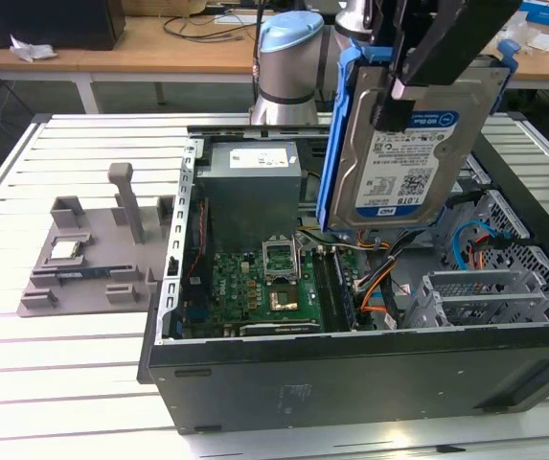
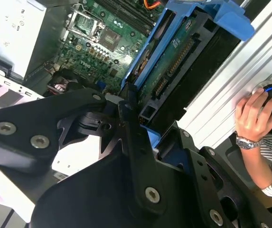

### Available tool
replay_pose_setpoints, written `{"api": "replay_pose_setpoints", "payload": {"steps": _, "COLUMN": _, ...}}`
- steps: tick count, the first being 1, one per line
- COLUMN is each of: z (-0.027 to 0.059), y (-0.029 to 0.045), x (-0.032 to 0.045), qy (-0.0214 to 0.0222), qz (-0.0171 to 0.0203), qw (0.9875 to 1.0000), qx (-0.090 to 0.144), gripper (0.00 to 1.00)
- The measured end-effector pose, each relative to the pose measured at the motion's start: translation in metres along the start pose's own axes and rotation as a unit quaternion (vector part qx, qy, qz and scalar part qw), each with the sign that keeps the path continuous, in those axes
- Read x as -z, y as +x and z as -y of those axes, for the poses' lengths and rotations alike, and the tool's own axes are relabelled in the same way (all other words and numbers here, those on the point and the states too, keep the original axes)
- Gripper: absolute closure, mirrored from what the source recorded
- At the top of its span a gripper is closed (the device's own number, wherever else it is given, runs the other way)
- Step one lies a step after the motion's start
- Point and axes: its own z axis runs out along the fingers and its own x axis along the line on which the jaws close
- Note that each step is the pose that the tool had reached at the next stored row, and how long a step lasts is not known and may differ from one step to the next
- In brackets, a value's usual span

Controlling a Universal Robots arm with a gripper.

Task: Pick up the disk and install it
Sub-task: 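Pick up the disk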

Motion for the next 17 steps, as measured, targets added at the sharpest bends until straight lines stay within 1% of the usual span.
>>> {"api": "replay_pose_setpoints", "payload": {"steps": 3, "z": 0.0043, "y": 0.0055, "x": 0.0, "qy": 0.0, "qz": 0.0, "qw": 1.0, "qx": 0.0, "gripper": 0.63}}
{"api": "replay_pose_setpoints", "payload": {"steps": 10, "z": 0.0108, "y": 0.014, "x": 0.0001, "qy": 0.0, "qz": 0.0, "qw": 1.0, "qx": 0.0, "gripper": 0.63}}
{"api": "replay_pose_setpoints", "payload": {"steps": 13, "z": 0.0143, "y": 0.0193, "x": 0.0001, "qy": 0.0, "qz": 0.0, "qw": 1.0, "qx": 0.0, "gripper": 0.63}}
{"api": "replay_pose_setpoints", "payload": {"steps": 14, "z": 0.0164, "y": 0.0227, "x": 0.0001, "qy": 0.0, "qz": 0.0, "qw": 1.0, "qx": 0.0, "gripper": 0.63}}
{"api": "replay_pose_setpoints", "payload": {"steps": 16, "z": 0.0189, "y": 0.0256, "x": 0.0001, "qy": 0.0, "qz": 0.0, "qw": 1.0, "qx": 0.0, "gripper": 0.63}}
{"api": "replay_pose_setpoints", "payload": {"steps": 17, "z": 0.0234, "y": 0.027, "x": 0.0002, "qy": 0.0, "qz": 0.0, "qw": 1.0, "qx": 0.0, "gripper": 0.63}}
